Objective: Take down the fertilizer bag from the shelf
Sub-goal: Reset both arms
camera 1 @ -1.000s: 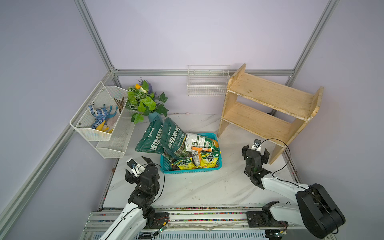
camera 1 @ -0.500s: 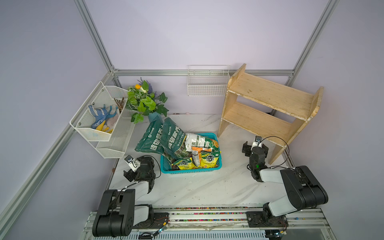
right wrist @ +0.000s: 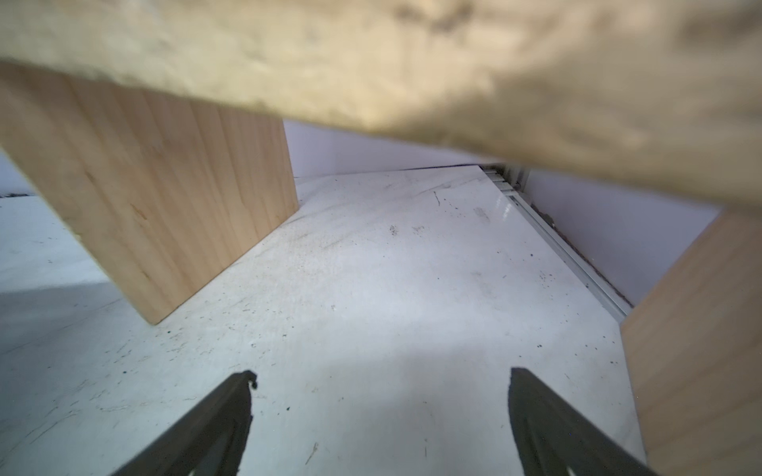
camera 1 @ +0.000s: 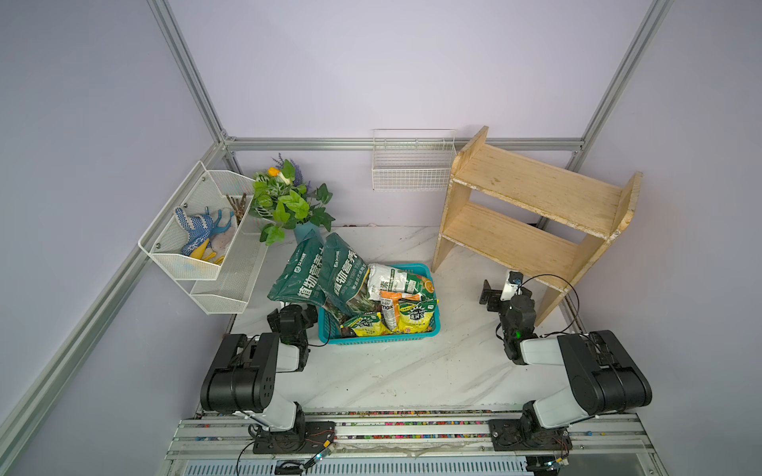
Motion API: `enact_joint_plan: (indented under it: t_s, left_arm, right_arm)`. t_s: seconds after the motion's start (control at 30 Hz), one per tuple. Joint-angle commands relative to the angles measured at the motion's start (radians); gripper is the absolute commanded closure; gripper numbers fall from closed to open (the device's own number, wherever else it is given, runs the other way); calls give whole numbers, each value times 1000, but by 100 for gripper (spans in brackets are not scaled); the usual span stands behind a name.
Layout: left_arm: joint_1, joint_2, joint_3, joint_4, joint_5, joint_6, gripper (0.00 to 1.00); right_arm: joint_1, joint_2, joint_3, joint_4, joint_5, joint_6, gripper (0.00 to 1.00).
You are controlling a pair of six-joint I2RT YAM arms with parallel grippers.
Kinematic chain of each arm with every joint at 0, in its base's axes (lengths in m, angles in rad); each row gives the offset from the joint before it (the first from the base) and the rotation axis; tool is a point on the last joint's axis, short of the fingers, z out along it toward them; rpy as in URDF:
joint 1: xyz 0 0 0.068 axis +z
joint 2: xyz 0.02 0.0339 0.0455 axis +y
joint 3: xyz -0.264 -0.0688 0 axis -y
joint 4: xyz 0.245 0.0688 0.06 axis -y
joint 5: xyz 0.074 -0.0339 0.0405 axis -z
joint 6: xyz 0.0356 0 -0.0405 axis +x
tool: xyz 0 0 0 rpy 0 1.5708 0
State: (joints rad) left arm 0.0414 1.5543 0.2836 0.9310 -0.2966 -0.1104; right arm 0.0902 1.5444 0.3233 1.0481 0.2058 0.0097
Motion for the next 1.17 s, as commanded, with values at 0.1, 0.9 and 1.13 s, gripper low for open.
enact_joint_plan:
  t_s: [0.1,0.9,1.13]
  left_arm:
    - [8,-5,56,51,78,38,0]
    - [0,-3,66,40,73,42,0]
    - [0,-3,66,40,72,43,0]
  right_arm:
    - [-6,16,-17,75,-40,-5,0]
    - [-7,28,-26,110,-40,-4,1]
    - [-7,28,-26,111,-39,-6,1]
